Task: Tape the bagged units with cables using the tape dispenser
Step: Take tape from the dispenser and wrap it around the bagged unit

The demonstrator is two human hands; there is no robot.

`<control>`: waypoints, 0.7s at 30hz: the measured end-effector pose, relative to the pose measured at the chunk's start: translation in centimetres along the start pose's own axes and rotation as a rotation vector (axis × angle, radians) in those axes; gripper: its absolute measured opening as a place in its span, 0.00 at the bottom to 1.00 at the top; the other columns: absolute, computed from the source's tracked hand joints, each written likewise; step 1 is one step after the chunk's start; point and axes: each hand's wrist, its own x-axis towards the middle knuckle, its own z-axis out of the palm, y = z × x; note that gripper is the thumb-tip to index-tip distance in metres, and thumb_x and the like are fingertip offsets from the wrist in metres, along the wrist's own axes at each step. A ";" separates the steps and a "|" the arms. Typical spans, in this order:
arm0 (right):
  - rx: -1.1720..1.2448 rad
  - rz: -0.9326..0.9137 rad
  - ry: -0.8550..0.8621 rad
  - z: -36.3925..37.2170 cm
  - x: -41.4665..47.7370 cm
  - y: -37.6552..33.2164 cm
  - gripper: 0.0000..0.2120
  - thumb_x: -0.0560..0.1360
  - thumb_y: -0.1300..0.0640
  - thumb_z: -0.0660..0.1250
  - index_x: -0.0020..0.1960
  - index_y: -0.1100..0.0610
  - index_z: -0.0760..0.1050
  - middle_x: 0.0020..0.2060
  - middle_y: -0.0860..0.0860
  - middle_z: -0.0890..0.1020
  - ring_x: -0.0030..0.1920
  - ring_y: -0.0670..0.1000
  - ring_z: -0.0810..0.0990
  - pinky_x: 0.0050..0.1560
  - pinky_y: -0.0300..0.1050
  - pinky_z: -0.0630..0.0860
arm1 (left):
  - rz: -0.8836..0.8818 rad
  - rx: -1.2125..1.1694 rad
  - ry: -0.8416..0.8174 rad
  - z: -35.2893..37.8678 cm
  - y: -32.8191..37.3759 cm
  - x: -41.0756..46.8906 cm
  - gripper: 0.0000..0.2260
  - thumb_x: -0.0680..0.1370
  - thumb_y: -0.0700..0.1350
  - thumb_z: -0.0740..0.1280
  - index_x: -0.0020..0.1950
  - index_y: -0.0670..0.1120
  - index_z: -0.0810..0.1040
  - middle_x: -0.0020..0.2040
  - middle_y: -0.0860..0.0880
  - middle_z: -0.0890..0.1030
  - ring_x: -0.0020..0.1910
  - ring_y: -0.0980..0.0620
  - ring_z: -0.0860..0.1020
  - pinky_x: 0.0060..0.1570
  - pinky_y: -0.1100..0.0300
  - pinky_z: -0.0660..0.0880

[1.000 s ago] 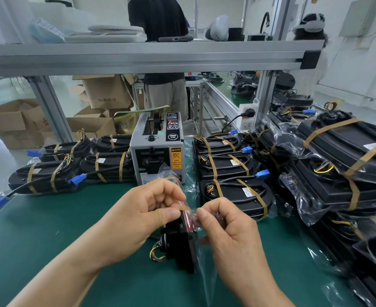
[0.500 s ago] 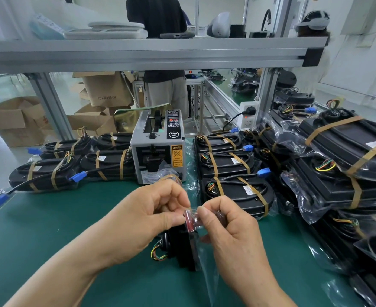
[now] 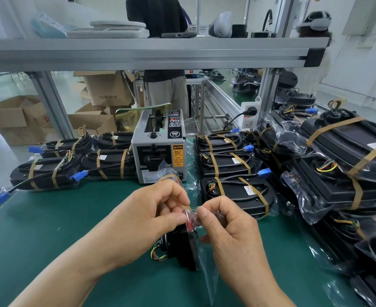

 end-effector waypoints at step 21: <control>-0.036 0.024 -0.014 0.3 -0.1 -0.6 0.07 0.78 0.52 0.68 0.41 0.48 0.78 0.34 0.49 0.82 0.38 0.52 0.80 0.45 0.61 0.80 | -0.136 -0.073 0.262 1.9 -1.3 -0.9 0.07 0.72 0.49 0.74 0.46 0.59 0.80 0.38 0.61 0.78 0.38 0.59 0.74 0.42 0.69 0.72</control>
